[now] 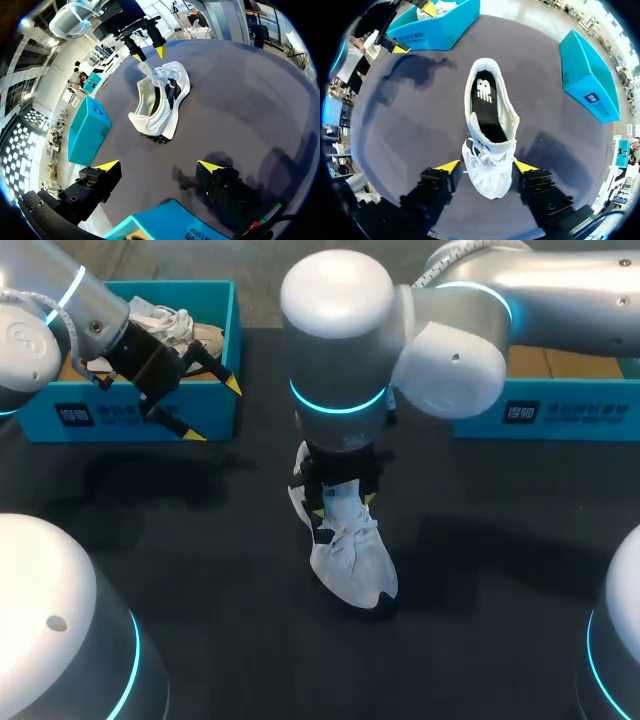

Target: Take the shoe out of the shoebox, open the shoe tongue, remove and reinsert the insole, then place the shoe into the shoebox

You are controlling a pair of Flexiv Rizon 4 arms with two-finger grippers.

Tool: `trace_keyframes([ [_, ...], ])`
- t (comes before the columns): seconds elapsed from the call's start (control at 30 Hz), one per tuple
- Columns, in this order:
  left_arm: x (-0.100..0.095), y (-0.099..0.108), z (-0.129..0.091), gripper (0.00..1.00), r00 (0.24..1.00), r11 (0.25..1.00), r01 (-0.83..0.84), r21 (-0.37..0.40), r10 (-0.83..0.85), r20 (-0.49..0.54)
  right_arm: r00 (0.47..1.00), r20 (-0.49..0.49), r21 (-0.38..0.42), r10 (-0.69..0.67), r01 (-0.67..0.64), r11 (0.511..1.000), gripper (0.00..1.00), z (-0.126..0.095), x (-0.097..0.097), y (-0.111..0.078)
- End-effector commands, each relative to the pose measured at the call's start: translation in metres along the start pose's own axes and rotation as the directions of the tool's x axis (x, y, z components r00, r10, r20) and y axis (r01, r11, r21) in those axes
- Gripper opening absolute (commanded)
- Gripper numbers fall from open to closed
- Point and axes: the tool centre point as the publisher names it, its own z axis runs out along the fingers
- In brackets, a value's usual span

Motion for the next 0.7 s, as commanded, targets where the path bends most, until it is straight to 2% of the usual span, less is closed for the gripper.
trace_keyframes([
  [0.03,0.000,-0.001,0.000,1.00,1.000,1.000,0.000,-0.003,0.000,-0.002,1.000,0.013,0.012,-0.005,0.005,1.000,0.47,0.008,0.004,0.007],
  [0.5,0.000,-0.001,0.000,1.00,1.000,1.000,0.000,-0.003,0.000,-0.002,1.000,0.028,0.045,-0.011,0.010,0.999,0.40,0.029,-0.006,0.025],
  [0.7,0.000,-0.001,0.000,1.00,1.000,1.000,0.000,-0.003,0.000,-0.002,1.000,0.017,0.053,-0.013,0.012,0.999,0.34,0.039,-0.010,0.033],
])
